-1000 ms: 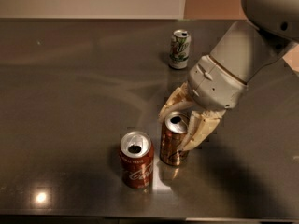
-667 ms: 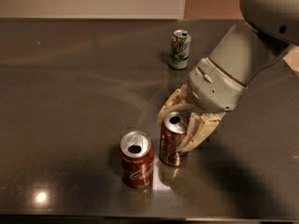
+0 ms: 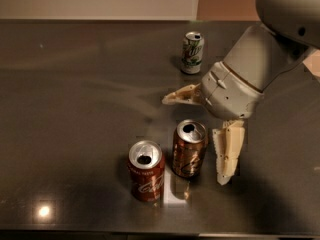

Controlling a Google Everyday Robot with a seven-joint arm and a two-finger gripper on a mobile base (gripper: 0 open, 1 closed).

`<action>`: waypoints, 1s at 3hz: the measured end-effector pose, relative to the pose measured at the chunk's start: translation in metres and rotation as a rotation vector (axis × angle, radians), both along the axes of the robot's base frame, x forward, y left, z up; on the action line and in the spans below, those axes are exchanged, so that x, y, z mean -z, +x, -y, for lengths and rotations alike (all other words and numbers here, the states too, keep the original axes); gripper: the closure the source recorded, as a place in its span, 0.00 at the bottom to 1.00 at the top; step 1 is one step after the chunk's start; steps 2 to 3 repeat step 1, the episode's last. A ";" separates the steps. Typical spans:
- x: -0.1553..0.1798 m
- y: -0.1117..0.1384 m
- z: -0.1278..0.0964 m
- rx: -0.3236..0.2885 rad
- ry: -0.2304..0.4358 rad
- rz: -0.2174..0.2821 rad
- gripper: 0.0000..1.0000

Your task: Move orange can near coke can

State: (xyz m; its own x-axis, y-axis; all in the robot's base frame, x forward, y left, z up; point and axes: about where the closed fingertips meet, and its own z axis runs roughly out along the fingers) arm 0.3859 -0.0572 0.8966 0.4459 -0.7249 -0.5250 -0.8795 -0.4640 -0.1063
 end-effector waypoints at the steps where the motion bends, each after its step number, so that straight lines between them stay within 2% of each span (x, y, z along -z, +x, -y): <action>1: 0.000 0.000 0.000 0.000 0.000 0.000 0.00; 3: 0.000 0.000 0.000 0.000 0.000 0.000 0.00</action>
Offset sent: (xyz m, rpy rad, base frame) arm 0.0000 0.0000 0.0000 0.0000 0.0000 0.0000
